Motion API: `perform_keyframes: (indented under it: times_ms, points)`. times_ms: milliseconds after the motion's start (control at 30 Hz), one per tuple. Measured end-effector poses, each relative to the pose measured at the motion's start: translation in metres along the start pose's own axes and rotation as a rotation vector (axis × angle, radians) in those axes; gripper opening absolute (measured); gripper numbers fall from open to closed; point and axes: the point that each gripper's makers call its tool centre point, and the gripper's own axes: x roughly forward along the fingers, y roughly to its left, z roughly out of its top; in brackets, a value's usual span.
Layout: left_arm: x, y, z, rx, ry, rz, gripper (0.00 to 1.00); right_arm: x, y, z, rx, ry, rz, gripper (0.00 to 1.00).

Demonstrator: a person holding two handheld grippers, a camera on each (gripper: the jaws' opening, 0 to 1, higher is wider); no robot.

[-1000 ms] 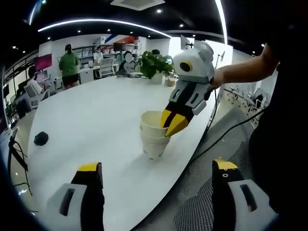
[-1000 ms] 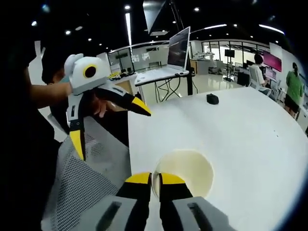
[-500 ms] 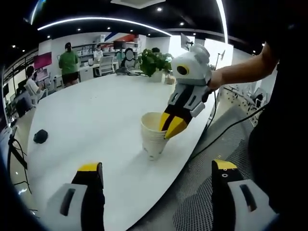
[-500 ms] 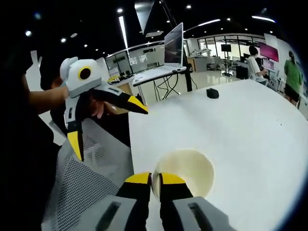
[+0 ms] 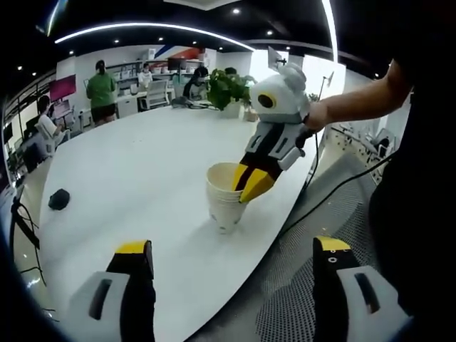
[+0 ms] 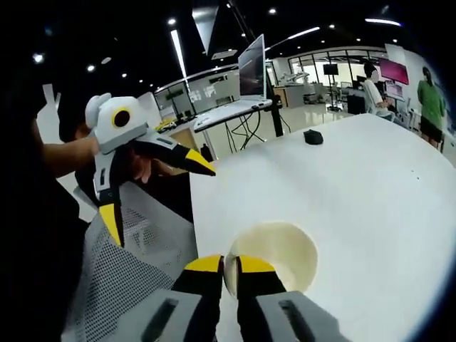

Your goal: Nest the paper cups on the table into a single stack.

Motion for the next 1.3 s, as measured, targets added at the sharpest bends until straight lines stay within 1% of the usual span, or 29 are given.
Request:
perform_keyframes:
  times_ms: [233, 400, 467, 567, 733, 800, 900, 1033, 1233, 1300]
  points:
    - [0.003, -0.001, 0.000, -0.002, -0.002, -0.001, 0.93, 0.002, 0.001, 0.001, -0.007, 0.009, -0.001, 0.04]
    - [0.009, -0.004, 0.000, 0.009, 0.006, -0.013, 0.92, 0.002, 0.003, 0.001, -0.036, 0.009, -0.009, 0.04]
    - [0.011, -0.005, 0.001, 0.012, 0.006, -0.019, 0.92, 0.000, 0.003, 0.002, -0.060, 0.008, -0.027, 0.06]
    - [0.015, -0.005, 0.001, 0.022, 0.010, -0.026, 0.92, -0.005, 0.004, 0.005, -0.080, -0.015, -0.035, 0.10]
    - [0.024, -0.005, 0.000, 0.046, 0.032, -0.032, 0.90, -0.019, 0.006, 0.015, -0.106, -0.087, -0.061, 0.14]
    - [0.028, -0.006, 0.000, 0.052, 0.032, -0.046, 0.90, -0.024, 0.005, 0.019, -0.117, -0.112, -0.079, 0.17]
    - [0.034, -0.009, -0.001, 0.061, 0.038, -0.065, 0.88, -0.030, 0.003, 0.020, -0.129, -0.129, -0.100, 0.22]
    - [0.042, -0.010, -0.001, 0.073, 0.040, -0.083, 0.87, -0.037, -0.002, 0.021, -0.143, -0.163, -0.139, 0.31]
    - [0.055, -0.008, 0.002, 0.090, 0.026, -0.088, 0.83, -0.041, -0.012, 0.018, -0.160, -0.173, -0.201, 0.45]
    - [0.060, -0.007, 0.001, 0.094, 0.024, -0.088, 0.81, -0.040, -0.014, 0.016, -0.160, -0.177, -0.217, 0.47]
